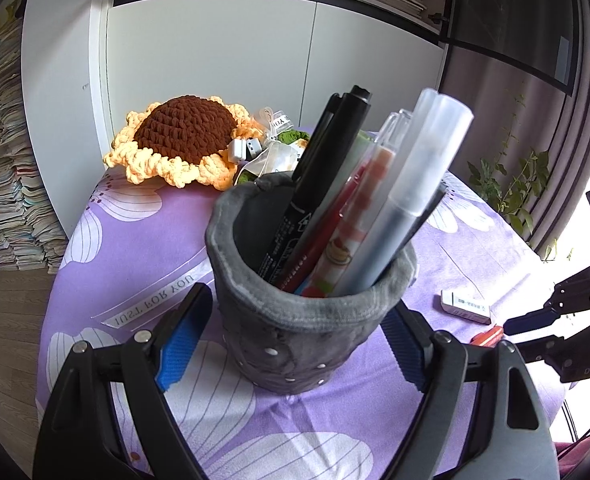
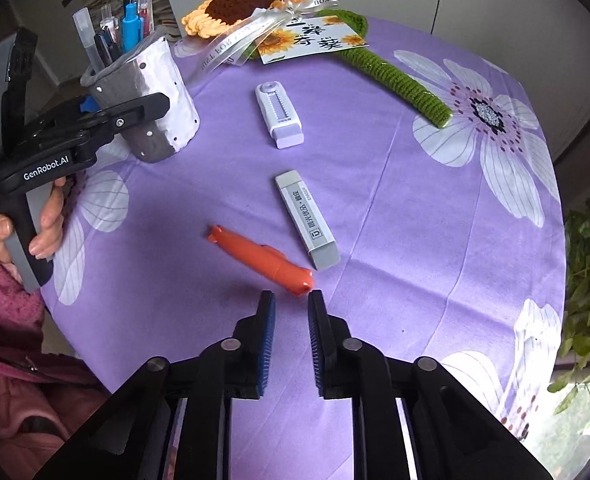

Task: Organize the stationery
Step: 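Grasp the orange item with the right gripper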

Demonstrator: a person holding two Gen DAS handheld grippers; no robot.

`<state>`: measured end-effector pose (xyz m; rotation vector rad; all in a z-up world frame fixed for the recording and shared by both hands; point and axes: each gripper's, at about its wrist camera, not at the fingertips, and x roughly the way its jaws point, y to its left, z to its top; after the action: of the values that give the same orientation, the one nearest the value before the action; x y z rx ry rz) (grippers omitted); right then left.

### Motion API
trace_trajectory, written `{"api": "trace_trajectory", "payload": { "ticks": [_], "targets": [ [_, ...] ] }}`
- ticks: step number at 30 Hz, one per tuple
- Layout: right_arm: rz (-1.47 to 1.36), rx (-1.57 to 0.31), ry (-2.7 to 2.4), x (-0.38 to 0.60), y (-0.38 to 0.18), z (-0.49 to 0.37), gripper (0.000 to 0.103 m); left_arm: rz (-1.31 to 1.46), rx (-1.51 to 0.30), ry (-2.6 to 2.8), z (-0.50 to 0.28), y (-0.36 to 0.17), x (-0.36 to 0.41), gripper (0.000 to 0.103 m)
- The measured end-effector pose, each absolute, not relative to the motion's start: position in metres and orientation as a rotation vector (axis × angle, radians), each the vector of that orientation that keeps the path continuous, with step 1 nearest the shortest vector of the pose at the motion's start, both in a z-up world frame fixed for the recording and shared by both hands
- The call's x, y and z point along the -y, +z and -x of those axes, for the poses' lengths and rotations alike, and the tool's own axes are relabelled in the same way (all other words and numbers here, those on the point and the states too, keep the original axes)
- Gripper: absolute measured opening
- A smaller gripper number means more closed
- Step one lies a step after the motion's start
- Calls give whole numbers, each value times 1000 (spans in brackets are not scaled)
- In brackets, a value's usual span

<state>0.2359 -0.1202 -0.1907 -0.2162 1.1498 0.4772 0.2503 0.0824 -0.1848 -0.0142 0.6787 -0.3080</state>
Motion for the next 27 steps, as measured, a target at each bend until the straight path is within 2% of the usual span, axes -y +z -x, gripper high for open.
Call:
{"api": "trace_trajectory", "payload": {
  "ticks": [2,6,7,9,11,22,27],
  "targets": [
    [198,-1152,491,120,-194,-240,41,12,-676,-308,-250,-185,-82,82],
    [153,-1121,530,121,-195,-245,44,15,-681,-307,-250,-185,-82,82],
    [154,-1116,534,120,-195,-245,42,15,-681,-308,-251,-185,-82,82],
    [186,-1110,521,116,-195,-243,21,14,-681,-308,-251,-185,-82,82],
    [188,-1117,542,113,-194,-238,15,15,-681,-307,-250,-185,-82,82],
    [239,-1054,614,93,-177,-209,12,13,-677,-306,-250,-186,-81,83],
    [235,-1060,580,102,-186,-214,13,10,-674,-306,-249,-185,-81,83]
  ]
}}
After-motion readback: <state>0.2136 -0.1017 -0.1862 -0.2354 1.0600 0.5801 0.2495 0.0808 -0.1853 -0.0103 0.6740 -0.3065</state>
